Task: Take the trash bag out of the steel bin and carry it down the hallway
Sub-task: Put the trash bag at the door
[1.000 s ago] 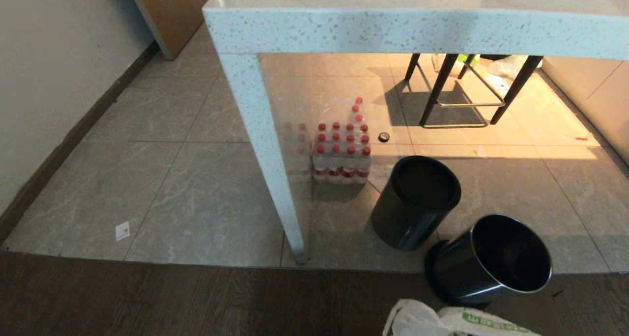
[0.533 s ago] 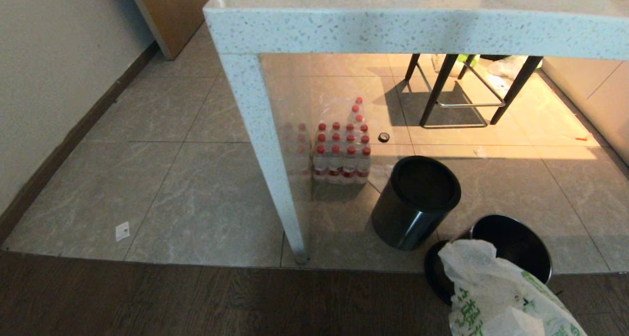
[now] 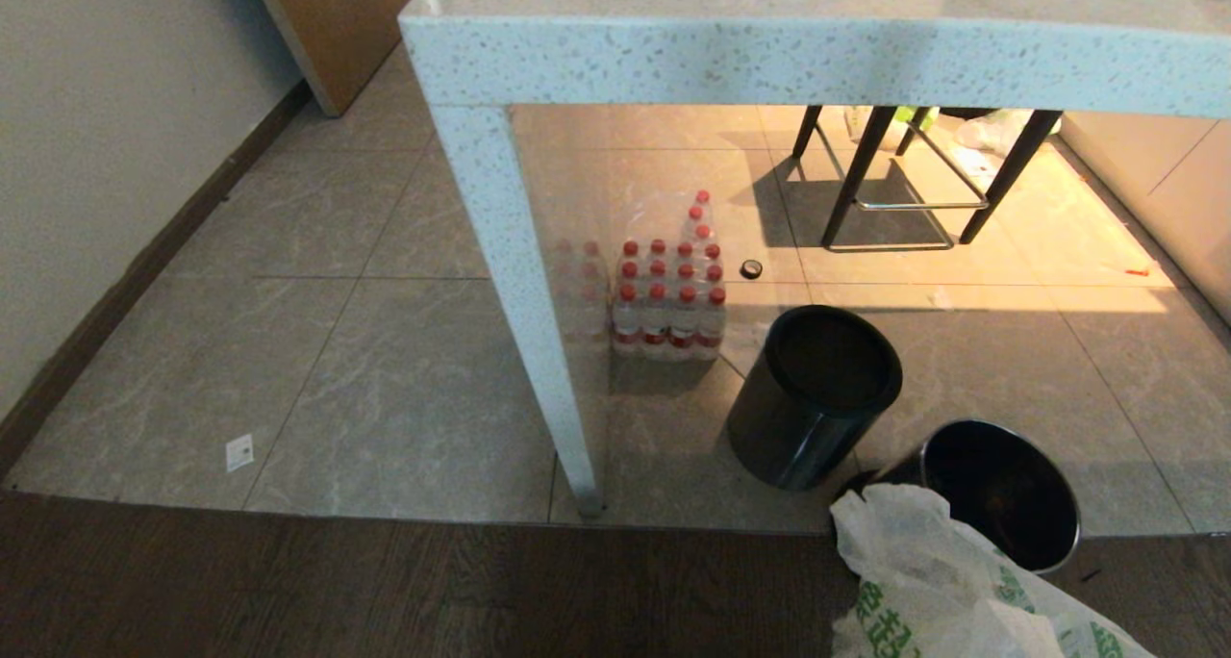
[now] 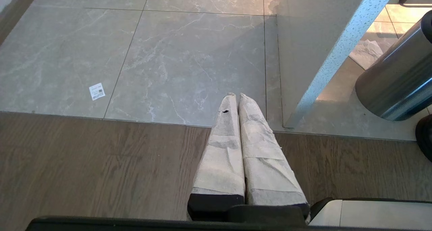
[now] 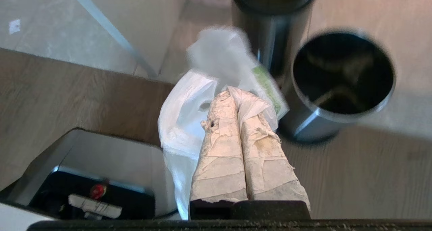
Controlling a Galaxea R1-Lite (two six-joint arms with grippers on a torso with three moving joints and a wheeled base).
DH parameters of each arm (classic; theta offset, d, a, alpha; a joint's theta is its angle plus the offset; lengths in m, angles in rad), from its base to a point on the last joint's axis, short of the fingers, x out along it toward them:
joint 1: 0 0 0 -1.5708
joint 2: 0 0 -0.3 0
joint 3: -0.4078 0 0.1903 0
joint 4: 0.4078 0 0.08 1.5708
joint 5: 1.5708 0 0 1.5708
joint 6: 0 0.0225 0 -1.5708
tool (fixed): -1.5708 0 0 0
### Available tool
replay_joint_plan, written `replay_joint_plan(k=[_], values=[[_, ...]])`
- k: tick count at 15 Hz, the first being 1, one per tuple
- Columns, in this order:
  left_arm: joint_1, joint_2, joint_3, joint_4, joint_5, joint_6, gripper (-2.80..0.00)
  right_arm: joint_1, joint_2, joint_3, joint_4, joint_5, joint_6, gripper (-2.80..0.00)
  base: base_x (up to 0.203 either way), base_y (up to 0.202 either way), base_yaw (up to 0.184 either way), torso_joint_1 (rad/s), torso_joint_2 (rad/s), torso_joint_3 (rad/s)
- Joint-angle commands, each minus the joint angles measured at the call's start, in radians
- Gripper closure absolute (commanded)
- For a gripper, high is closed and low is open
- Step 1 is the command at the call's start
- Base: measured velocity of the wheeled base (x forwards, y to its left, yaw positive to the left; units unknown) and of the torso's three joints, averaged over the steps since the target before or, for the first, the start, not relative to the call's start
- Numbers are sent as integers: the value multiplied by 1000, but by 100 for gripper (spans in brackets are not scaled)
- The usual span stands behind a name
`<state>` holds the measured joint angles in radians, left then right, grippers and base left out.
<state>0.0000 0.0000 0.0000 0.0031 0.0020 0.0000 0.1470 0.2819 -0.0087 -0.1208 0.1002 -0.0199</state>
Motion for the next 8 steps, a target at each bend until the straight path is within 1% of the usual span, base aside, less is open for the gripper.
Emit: replay_joint_plan(k=[1,2,3,4,5,8], values=[[0,0,2,0,0,0,0,-2,5,-4,48,-7,12,0,0,0,0,0,0,0],[0,0,2,0,1,0,0,-6,5,-9,63,-19,25,0,0,0,0,0,0,0],[0,0,0,0,0,0,0,-6,5,2,46,-54,29,0,0,0,0,0,0,0],[0,0,2,0,0,0,0,-6,5,7,62,-108,35,0,0,0,0,0,0,0],[0,0,2,0,1,0,0,-6,5,9,84,-106,36,0,0,0,0,0,0,0],[0,0,2,0,0,0,0,-6,5,9,86,-104,30,0,0,0,0,0,0,0]])
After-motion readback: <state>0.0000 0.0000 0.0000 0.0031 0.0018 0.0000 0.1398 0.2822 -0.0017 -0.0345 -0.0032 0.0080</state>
